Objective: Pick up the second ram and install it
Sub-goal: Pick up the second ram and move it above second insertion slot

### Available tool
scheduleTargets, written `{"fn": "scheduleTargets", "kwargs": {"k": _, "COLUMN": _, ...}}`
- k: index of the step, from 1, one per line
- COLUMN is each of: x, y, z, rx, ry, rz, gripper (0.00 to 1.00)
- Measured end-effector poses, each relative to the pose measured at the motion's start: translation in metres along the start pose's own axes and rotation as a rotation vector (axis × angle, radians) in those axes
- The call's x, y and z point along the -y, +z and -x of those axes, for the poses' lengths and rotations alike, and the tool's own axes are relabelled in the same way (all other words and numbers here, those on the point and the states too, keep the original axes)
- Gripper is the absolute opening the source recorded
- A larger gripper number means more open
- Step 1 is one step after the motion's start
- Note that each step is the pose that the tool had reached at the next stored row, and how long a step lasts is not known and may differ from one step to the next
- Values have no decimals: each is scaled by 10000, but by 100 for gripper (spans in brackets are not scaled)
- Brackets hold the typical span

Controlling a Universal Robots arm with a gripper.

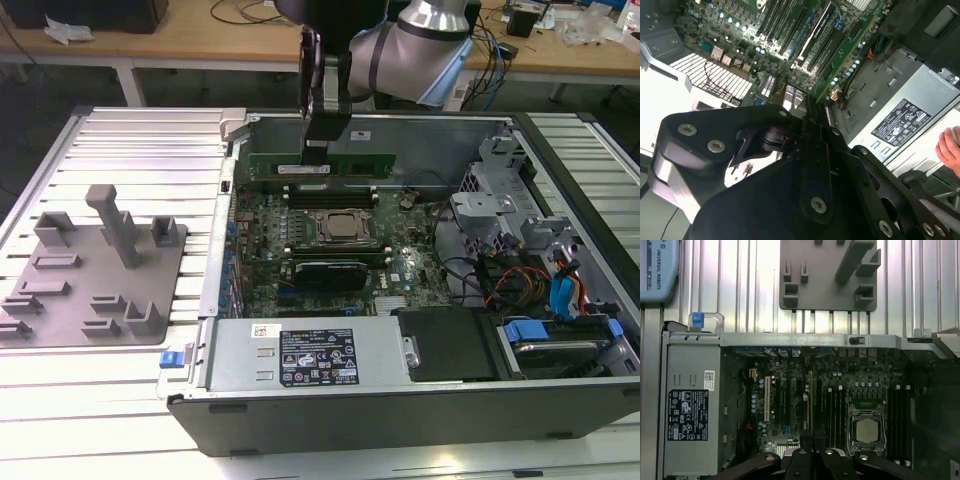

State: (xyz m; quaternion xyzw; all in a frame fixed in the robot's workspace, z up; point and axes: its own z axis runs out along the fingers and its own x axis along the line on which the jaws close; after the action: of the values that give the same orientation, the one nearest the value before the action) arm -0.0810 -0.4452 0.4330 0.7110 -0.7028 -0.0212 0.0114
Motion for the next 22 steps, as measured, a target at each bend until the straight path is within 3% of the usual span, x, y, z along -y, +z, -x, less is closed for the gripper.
{"fn": "scheduleTargets", "kwargs": {"k": 5, "x": 99, "y": 167, "z": 9, "rx": 1, "ry": -1, "rz": 3, "gripper": 9}}
{"fn": "scheduleTargets", "kwargs": {"k": 8, "x": 146, "y": 241, "z": 95, "rx": 0, "ry": 0, "rz": 4, "gripper": 9}}
{"fn": "scheduleTargets", "kwargs": {"k": 12, "x": 154, "y": 286, "z": 175, "rx": 0, "ry": -1, "rz": 4, "gripper": 9}}
{"fn": "scheduleTargets", "kwargs": {"k": 22, "x": 182, "y": 360, "z": 240, "rx": 0, "ry": 0, "rz": 4, "gripper": 9}}
